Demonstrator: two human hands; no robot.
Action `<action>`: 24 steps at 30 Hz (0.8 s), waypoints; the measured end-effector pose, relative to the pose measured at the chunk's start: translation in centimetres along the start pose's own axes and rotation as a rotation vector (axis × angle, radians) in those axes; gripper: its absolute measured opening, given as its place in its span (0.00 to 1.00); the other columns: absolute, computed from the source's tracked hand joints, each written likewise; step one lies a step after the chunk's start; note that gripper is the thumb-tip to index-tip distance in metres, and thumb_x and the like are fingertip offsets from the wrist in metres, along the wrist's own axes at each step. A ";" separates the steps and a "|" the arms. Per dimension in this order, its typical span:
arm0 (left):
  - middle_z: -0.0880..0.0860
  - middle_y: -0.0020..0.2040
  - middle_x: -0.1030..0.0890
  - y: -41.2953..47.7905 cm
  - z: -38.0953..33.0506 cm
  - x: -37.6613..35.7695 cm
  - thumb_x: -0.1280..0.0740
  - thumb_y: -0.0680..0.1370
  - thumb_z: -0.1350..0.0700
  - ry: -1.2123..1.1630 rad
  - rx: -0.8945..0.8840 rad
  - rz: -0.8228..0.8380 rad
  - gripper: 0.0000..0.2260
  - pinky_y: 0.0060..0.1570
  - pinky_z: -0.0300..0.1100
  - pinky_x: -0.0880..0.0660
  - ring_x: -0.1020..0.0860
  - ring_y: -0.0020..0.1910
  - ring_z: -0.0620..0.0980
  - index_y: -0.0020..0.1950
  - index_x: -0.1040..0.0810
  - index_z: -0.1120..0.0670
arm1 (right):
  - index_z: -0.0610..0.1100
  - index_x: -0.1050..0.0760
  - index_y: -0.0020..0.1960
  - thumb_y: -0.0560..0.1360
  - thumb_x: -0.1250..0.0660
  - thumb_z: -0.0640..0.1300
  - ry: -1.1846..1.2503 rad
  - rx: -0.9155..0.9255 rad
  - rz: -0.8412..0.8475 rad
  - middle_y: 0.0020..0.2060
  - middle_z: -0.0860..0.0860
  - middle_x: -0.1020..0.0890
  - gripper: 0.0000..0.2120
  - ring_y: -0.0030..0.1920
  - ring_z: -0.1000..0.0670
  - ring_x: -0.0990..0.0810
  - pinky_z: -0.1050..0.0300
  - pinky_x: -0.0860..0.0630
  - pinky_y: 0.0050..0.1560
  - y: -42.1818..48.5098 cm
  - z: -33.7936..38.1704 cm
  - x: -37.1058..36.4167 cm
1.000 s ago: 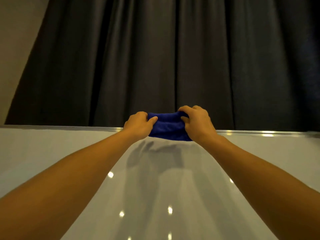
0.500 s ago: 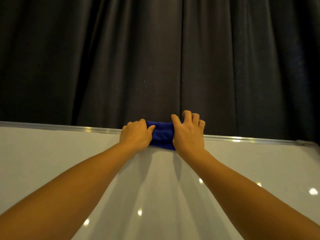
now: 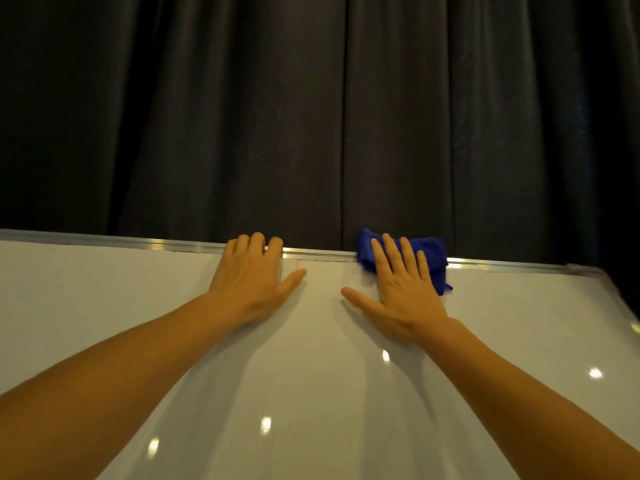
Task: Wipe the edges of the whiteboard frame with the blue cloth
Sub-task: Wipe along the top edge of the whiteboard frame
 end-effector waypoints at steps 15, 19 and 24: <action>0.55 0.79 0.68 -2.5 -1.9 -5.3 0.63 0.68 0.24 0.008 0.063 0.115 0.44 0.73 0.67 0.63 0.69 0.76 0.63 0.77 0.68 0.45 | 0.61 0.62 0.79 0.70 0.65 0.77 0.161 -0.157 0.020 0.80 0.54 0.63 0.41 0.78 0.45 0.69 0.43 0.71 0.73 0.2 -4.9 -2.2; 0.57 0.79 0.68 -2.2 -1.8 -5.0 0.63 0.66 0.23 0.061 0.130 0.136 0.47 0.73 0.68 0.62 0.67 0.76 0.65 0.78 0.68 0.47 | 0.67 0.61 0.77 0.68 0.66 0.79 0.216 0.087 0.006 0.79 0.58 0.62 0.40 0.77 0.47 0.71 0.48 0.78 0.69 1.5 4.2 -3.3; 0.56 0.79 0.67 -2.6 -1.1 -5.2 0.62 0.66 0.23 0.030 0.115 0.112 0.47 0.73 0.68 0.62 0.67 0.76 0.65 0.78 0.67 0.47 | 0.72 0.64 0.72 0.72 0.61 0.77 0.157 0.154 -0.031 0.76 0.62 0.65 0.31 0.77 0.47 0.70 0.52 0.79 0.68 0.9 2.2 -3.1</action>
Point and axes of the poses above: each hand's wrist, its own y-axis towards the middle knuckle, its own x-axis out of the back of the hand, z = x × y, the point moved 6 cm from there along y, towards the middle knuckle
